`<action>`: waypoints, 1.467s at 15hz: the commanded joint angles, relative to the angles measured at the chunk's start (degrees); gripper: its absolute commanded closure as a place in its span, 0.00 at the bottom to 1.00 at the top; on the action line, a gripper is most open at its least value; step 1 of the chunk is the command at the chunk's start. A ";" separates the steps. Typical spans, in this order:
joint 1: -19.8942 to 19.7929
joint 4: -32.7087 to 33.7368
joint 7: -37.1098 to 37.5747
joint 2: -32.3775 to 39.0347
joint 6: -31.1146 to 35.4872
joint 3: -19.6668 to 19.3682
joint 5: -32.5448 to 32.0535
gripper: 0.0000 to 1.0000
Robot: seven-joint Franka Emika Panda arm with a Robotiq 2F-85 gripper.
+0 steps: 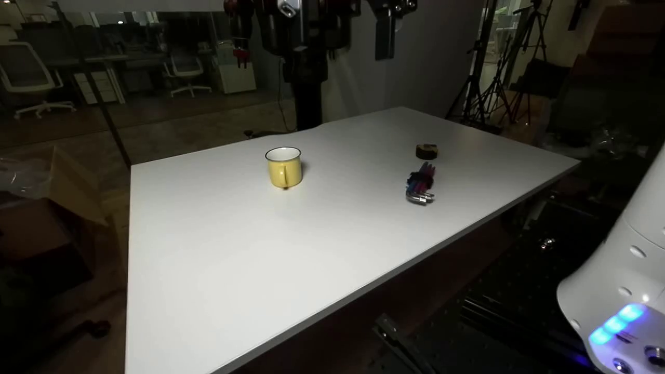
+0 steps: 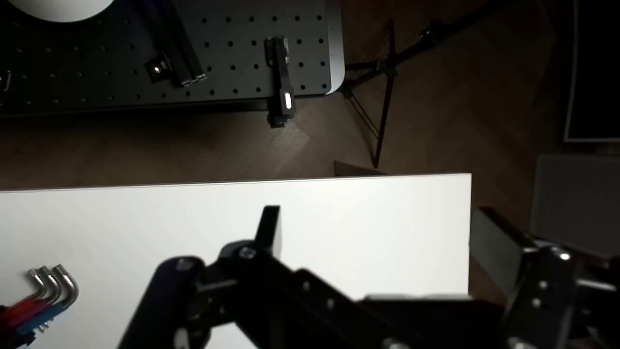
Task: Move the cup to the right
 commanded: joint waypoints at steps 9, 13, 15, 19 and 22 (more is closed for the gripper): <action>-3.90 0.32 1.98 1.67 5.94 1.14 -3.80 0.00; -11.62 1.02 4.75 6.49 14.87 -0.08 -14.93 0.00; -10.00 -0.16 2.80 5.03 14.54 -1.24 -14.44 0.00; -12.73 0.29 3.39 8.40 16.76 -2.18 -17.12 0.00; -14.75 2.84 9.26 12.21 18.77 -1.46 -18.01 0.00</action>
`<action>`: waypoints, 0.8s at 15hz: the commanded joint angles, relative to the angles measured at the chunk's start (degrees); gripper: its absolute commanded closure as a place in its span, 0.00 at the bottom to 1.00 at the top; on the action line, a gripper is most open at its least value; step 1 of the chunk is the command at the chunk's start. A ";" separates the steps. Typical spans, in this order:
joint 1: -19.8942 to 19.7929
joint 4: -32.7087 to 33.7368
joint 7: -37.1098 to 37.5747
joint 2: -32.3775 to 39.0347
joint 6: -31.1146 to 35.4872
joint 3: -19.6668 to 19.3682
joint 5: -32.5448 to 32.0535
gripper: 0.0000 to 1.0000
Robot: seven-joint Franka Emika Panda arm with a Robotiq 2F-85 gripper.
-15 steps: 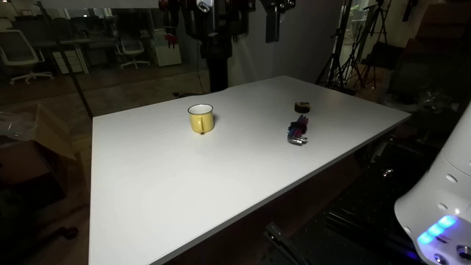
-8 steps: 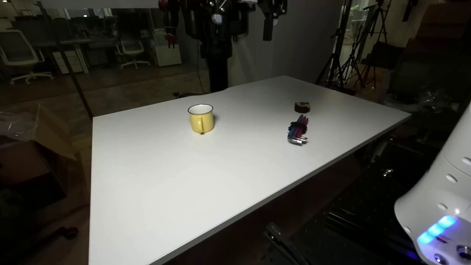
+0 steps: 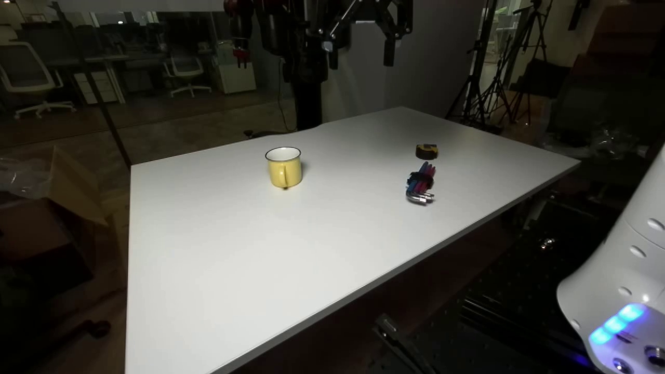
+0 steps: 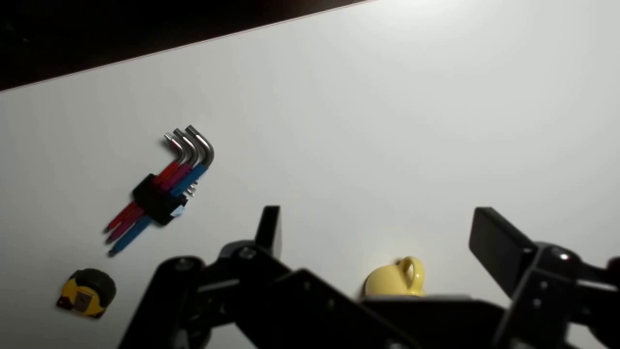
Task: Move the cup to the right
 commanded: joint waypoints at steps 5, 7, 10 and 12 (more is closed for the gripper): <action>-6.66 12.93 15.02 17.88 7.21 -3.43 -5.92 0.00; -6.96 18.57 17.37 24.55 4.90 -5.93 -6.80 0.00; -4.65 16.45 14.55 23.57 6.43 -9.36 -5.41 0.00; -4.45 19.71 14.82 27.80 6.07 -10.37 -5.19 0.00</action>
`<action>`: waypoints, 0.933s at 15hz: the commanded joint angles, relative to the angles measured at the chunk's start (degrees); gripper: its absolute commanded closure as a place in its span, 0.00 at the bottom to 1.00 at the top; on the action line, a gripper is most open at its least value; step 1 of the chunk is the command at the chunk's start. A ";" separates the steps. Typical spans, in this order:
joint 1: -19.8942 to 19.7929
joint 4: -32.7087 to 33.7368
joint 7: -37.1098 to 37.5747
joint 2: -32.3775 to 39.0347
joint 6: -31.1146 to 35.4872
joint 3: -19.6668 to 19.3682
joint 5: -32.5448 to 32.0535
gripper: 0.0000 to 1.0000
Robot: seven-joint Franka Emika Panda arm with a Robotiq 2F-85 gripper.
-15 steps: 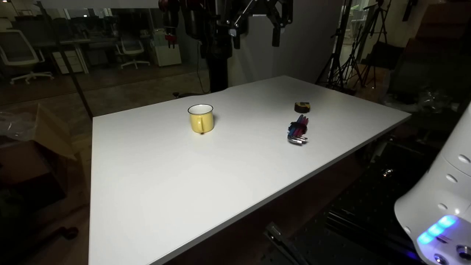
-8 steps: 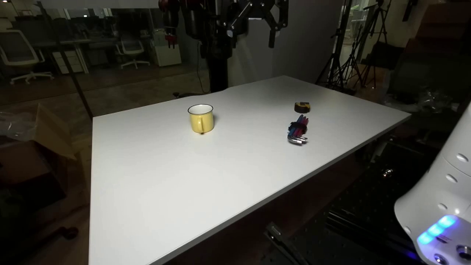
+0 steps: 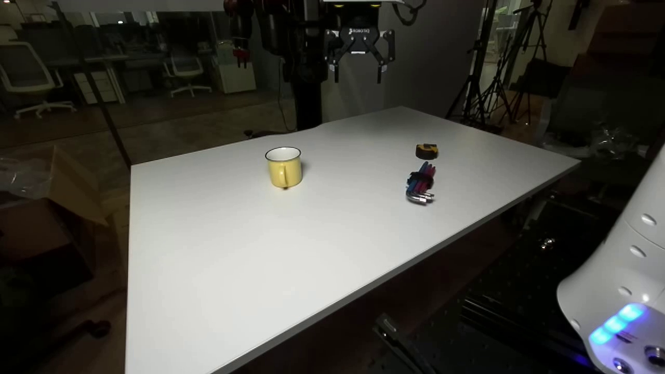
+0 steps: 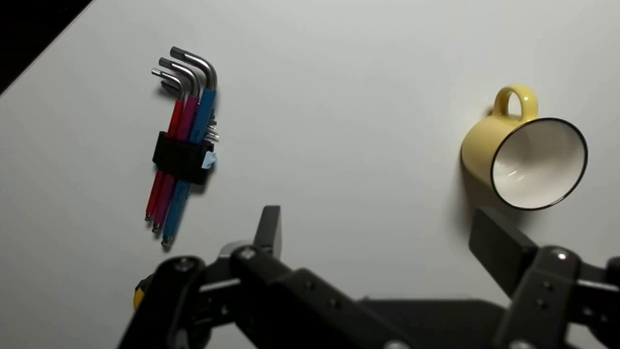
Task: Move the cup to the right
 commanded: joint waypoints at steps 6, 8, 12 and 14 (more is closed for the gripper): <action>5.11 9.19 -2.38 9.07 -3.51 -4.31 -0.99 0.00; 6.64 15.48 -4.44 14.62 -6.22 -4.72 -2.17 0.00; 10.74 28.02 -6.81 25.27 -12.27 -5.69 -5.50 0.00; 13.01 34.25 -7.07 30.11 -14.93 -6.46 -7.47 0.00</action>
